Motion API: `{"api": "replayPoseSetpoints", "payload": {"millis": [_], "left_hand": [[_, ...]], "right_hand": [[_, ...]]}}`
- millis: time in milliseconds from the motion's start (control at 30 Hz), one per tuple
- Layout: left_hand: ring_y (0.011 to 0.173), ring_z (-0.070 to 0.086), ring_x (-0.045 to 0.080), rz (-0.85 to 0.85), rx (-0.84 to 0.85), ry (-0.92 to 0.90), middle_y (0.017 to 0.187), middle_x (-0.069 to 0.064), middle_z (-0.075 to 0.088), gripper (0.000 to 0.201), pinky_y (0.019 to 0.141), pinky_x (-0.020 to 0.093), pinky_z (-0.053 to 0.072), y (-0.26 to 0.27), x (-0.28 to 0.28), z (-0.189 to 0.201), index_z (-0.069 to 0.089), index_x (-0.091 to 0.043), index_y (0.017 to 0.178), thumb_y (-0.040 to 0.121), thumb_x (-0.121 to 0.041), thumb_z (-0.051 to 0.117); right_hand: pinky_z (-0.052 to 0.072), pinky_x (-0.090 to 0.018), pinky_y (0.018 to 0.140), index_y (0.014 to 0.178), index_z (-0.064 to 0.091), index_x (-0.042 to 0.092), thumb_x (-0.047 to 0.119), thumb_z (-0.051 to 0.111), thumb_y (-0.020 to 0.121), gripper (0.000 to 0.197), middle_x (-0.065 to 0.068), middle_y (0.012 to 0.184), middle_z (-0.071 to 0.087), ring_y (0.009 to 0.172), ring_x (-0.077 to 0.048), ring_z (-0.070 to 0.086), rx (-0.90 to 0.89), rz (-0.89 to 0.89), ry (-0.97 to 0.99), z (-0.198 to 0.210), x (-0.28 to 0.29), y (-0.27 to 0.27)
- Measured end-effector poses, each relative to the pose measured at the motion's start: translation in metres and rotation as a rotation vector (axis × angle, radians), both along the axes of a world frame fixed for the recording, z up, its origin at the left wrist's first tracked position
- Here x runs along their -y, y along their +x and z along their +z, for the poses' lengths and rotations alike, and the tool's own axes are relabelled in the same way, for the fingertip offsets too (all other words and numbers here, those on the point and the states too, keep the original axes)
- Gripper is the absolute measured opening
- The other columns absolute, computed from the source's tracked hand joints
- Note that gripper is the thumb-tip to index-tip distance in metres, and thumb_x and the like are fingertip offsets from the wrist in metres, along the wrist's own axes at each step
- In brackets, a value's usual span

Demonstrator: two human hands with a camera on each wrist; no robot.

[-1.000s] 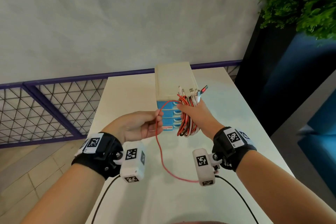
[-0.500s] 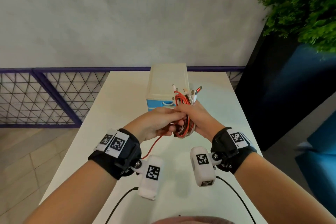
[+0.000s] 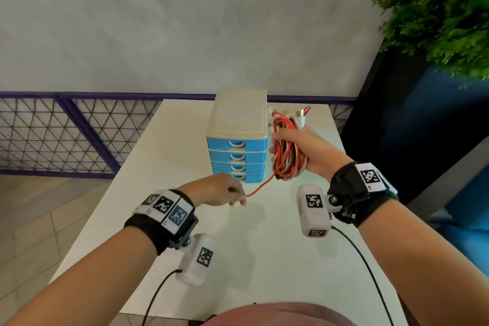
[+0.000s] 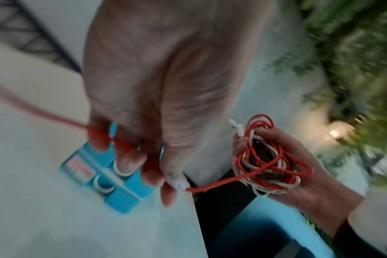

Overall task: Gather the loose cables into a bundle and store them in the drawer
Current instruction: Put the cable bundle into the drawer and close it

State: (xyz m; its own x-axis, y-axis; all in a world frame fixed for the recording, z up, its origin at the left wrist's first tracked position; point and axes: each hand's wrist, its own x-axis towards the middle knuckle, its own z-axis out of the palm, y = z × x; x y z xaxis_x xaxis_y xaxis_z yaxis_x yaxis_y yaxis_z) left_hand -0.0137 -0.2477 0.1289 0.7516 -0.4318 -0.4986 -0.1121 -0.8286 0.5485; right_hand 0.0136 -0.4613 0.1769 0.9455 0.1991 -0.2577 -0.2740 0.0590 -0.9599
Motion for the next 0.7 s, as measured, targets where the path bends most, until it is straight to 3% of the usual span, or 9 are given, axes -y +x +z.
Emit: {"api": "replayPoseSetpoints", "payload": {"millis": [33, 100, 167, 233, 333, 433, 500, 567, 700], "left_hand": [[0.073, 0.054, 0.011, 0.019, 0.169, 0.021, 0.077, -0.007, 0.060, 0.014, 0.070, 0.026, 0.043, 0.005, 0.002, 0.006, 0.071, -0.018, 0.090, 0.091, -0.022, 0.057], [0.071, 0.056, 0.007, 0.086, 0.351, -0.062, 0.077, -0.012, 0.062, 0.007, 0.068, 0.022, 0.042, 0.011, 0.009, 0.019, 0.069, -0.019, 0.084, 0.088, -0.021, 0.064], [0.065, 0.052, -0.001, 0.101, 0.438, -0.125, 0.074, -0.016, 0.059, 0.006, 0.060, 0.015, 0.037, 0.015, 0.019, 0.032, 0.067, -0.022, 0.081, 0.087, -0.022, 0.066], [0.065, 0.052, 0.000, 0.114, 0.522, -0.162, 0.073, -0.013, 0.059, 0.006, 0.057, 0.011, 0.034, 0.020, 0.028, 0.040, 0.066, -0.021, 0.080, 0.086, -0.021, 0.066], [0.066, 0.052, 0.005, 0.117, 0.626, -0.171, 0.073, -0.008, 0.060, 0.008, 0.057, 0.014, 0.034, 0.022, 0.034, 0.039, 0.068, -0.015, 0.083, 0.087, -0.022, 0.065], [0.074, 0.058, 0.009, 0.204, 0.636, -0.284, 0.082, -0.003, 0.065, 0.009, 0.063, 0.010, 0.041, 0.021, 0.032, 0.030, 0.069, -0.011, 0.089, 0.087, -0.019, 0.065], [0.073, 0.057, 0.008, 0.246, 0.682, -0.360, 0.081, -0.003, 0.065, 0.003, 0.063, 0.005, 0.041, 0.021, 0.033, 0.028, 0.068, -0.010, 0.086, 0.085, -0.012, 0.066], [0.072, 0.055, 0.008, 0.246, 0.685, -0.380, 0.078, -0.003, 0.063, 0.002, 0.064, 0.008, 0.042, 0.024, 0.036, 0.028, 0.067, -0.009, 0.085, 0.085, -0.010, 0.065], [0.049, 0.045, 0.009, 0.336, 0.420, -0.336, 0.060, -0.003, 0.052, 0.031, 0.045, 0.015, 0.038, 0.031, 0.029, 0.031, 0.059, -0.012, 0.078, 0.097, -0.033, 0.047]], "right_hand": [[0.058, -0.042, 0.078, 0.096, 0.059, 0.005, 0.007, 0.063, 0.089, 0.009, -0.010, 0.078, 0.065, 0.073, -0.020, 0.070, 0.001, 0.038, -0.026, -0.001, -0.001, -0.003], [0.059, -0.037, 0.072, 0.101, 0.060, 0.004, 0.008, 0.065, 0.088, 0.014, -0.011, 0.080, 0.067, 0.074, -0.019, 0.071, 0.016, 0.069, -0.074, -0.003, -0.003, -0.008], [0.059, -0.034, 0.071, 0.101, 0.061, 0.005, 0.008, 0.067, 0.087, 0.016, -0.012, 0.081, 0.068, 0.076, -0.021, 0.071, 0.039, 0.070, -0.114, -0.005, -0.007, -0.012], [0.059, -0.035, 0.074, 0.101, 0.061, 0.004, 0.009, 0.070, 0.084, 0.020, -0.015, 0.084, 0.069, 0.079, -0.024, 0.070, 0.058, 0.072, -0.146, -0.010, -0.010, -0.014], [0.057, -0.032, 0.071, 0.112, 0.057, -0.006, 0.011, 0.074, 0.080, 0.041, -0.025, 0.097, 0.069, 0.081, -0.024, 0.071, 0.066, 0.047, -0.108, -0.017, -0.014, -0.016], [0.059, -0.033, 0.072, 0.111, 0.056, -0.009, 0.010, 0.076, 0.079, 0.042, -0.020, 0.092, 0.066, 0.079, -0.022, 0.069, 0.090, 0.034, -0.076, -0.021, -0.018, -0.016], [0.060, -0.037, 0.079, 0.108, 0.061, -0.004, 0.008, 0.074, 0.081, 0.033, -0.016, 0.089, 0.066, 0.083, -0.025, 0.069, 0.097, 0.041, -0.066, -0.024, -0.021, -0.017], [0.060, -0.034, 0.075, 0.102, 0.064, 0.002, 0.004, 0.070, 0.083, 0.020, -0.013, 0.084, 0.067, 0.080, -0.024, 0.070, 0.093, 0.045, -0.062, -0.027, -0.022, -0.020], [0.059, -0.030, 0.067, 0.101, 0.060, 0.005, 0.002, 0.064, 0.085, 0.017, -0.010, 0.077, 0.066, 0.067, -0.015, 0.068, 0.072, -0.067, -0.120, -0.030, -0.011, -0.015]]}}
